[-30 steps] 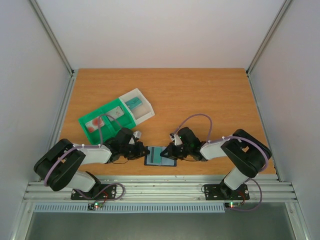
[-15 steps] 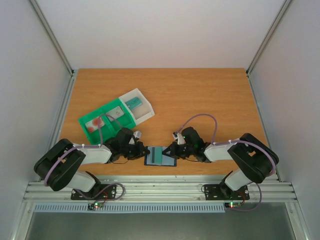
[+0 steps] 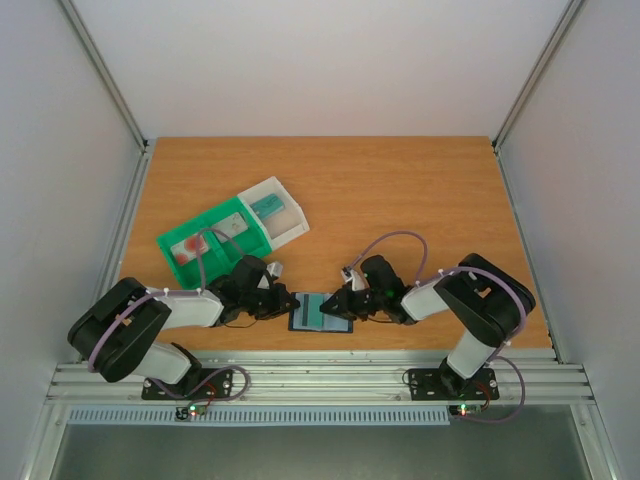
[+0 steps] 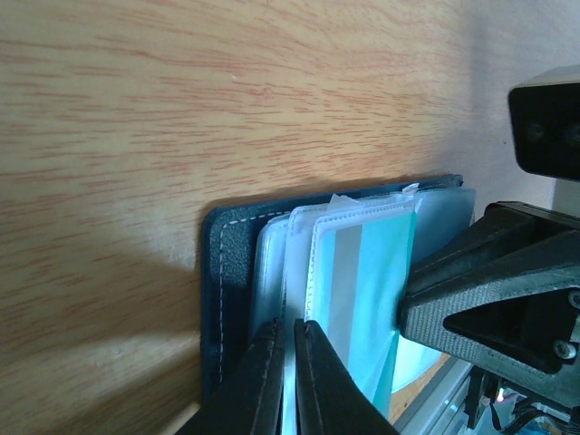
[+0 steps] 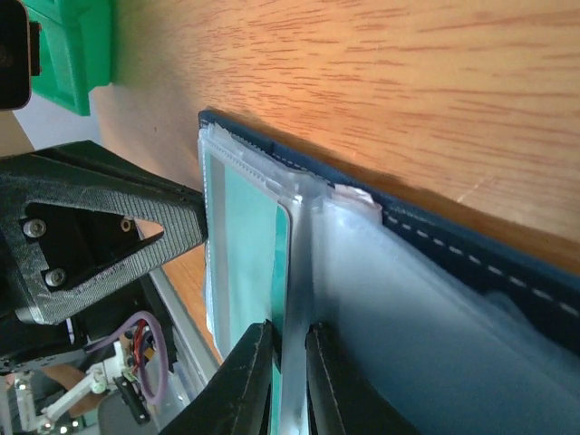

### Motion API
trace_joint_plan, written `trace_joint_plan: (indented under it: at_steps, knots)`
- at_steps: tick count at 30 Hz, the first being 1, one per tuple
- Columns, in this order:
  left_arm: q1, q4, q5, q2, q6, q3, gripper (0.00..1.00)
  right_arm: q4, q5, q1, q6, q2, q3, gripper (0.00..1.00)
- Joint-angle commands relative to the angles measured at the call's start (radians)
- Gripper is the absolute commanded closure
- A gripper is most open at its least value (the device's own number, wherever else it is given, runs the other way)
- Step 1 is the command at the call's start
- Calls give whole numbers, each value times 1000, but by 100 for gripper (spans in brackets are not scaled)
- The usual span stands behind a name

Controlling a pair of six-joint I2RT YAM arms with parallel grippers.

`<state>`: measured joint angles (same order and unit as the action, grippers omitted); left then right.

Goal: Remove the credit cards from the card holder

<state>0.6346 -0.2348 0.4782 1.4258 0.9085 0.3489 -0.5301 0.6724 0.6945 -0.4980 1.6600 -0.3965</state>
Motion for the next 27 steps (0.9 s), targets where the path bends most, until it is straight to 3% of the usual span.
trace_joint_plan:
  at_steps: [1,7,16,27]
  knots:
    - [3,73,-51,30,-20,-24,92,-106,26,-1,-42,71,3,89]
    - [3,74,-53,28,-20,-24,93,-127,18,-1,-48,80,13,99]
    - [3,90,-68,36,-32,-22,93,28,-46,-8,9,-58,29,99]
    - [3,106,-64,32,-36,-11,93,50,-30,-20,15,-81,30,99]
